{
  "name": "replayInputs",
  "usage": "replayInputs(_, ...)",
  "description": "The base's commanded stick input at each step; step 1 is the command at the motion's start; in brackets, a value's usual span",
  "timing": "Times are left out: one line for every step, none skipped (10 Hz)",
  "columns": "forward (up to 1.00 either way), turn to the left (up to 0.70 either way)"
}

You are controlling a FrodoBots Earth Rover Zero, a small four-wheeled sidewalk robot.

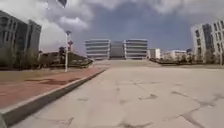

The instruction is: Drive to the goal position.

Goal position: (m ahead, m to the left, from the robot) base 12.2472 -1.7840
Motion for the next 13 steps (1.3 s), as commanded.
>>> replayInputs(1.0, 0.0)
replayInputs(1.0, 0.0)
replayInputs(1.0, 0.0)
replayInputs(1.0, 0.0)
replayInputs(1.0, 0.0)
replayInputs(1.0, 0.0)
replayInputs(1.0, 0.0)
replayInputs(1.0, -0.24)
replayInputs(1.0, -0.37)
replayInputs(1.0, -0.24)
replayInputs(1.0, -0.03)
replayInputs(1.0, 0.0)
replayInputs(1.0, 0.0)
